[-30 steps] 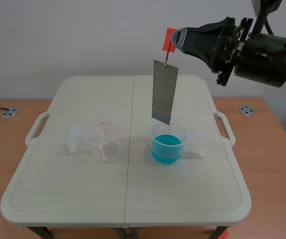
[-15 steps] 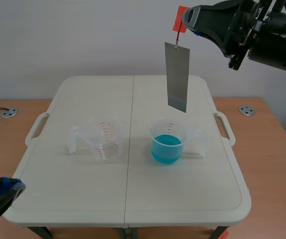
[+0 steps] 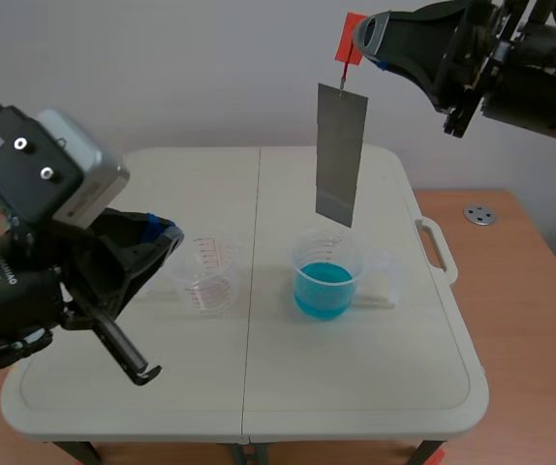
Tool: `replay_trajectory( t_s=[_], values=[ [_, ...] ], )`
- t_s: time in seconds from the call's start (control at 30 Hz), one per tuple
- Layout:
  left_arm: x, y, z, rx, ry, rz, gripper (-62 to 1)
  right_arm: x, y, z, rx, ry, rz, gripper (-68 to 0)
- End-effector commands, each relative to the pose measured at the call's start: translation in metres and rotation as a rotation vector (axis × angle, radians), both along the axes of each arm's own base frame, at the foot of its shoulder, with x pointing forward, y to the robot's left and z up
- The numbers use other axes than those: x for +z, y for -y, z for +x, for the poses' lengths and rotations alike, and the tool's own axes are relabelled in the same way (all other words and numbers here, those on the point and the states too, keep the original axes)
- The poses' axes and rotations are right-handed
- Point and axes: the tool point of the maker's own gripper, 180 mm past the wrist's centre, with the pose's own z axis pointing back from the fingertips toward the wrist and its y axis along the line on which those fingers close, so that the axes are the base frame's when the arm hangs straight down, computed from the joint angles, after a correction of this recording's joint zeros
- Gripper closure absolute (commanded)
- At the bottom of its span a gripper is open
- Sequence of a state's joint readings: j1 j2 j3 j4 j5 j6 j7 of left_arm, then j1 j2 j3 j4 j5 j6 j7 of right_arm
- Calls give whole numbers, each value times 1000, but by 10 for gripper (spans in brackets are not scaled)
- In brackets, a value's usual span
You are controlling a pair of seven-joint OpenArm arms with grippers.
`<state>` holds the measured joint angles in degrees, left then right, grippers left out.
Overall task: Hold the metal plate by the orange handle, dip it into the blue solution, take it out and point at it, then put the plate back in the beaker on the left.
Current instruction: 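Raise the plate and point at it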
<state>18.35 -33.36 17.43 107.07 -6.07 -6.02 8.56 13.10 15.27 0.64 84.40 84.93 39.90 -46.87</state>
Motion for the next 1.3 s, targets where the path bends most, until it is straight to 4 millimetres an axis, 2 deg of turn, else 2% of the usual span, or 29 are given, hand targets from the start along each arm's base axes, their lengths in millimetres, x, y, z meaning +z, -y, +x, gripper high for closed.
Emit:
replay_trajectory(
  t_s=[0.0, 0.33, 0.67, 0.87, 1.27],
  values=[
    [-2, 4, 8, 9, 0, -17, -19, 19, 2, -1, 6, 55, 24, -15],
    [-12, 44, 59, -1, 6, -69, -19, 19, 2, -1, 6, 55, 24, -15],
    [-30, 64, 91, 8, -6, -51, -19, 20, 1, -1, 6, 55, 26, -15],
    [-39, 67, 101, 19, -16, -68, -19, 19, 1, -1, 8, 54, 23, -15],
    [-45, 65, 100, 24, -28, -65, -19, 19, 1, -1, 8, 54, 23, -15]
  ],
)
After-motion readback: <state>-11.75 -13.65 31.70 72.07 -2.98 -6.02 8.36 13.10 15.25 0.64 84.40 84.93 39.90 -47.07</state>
